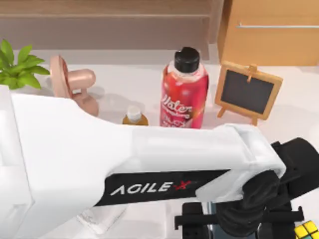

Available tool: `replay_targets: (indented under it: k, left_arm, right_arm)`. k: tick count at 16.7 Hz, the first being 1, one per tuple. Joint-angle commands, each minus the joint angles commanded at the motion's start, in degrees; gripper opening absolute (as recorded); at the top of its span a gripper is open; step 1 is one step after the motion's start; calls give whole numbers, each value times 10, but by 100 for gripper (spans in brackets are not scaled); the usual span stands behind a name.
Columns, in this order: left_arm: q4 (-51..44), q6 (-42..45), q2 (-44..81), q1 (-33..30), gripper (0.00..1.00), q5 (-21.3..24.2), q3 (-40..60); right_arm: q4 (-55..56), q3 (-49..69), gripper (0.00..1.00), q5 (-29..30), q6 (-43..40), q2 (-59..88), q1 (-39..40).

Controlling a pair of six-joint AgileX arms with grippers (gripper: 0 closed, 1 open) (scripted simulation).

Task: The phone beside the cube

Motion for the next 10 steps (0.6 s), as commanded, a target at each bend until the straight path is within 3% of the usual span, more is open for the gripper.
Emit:
replay_targets:
  k: [10]
  left_arm:
    - [1,0,39,3,0,0,-33]
  right_arm:
    - [0,0,100,0,0,0,0]
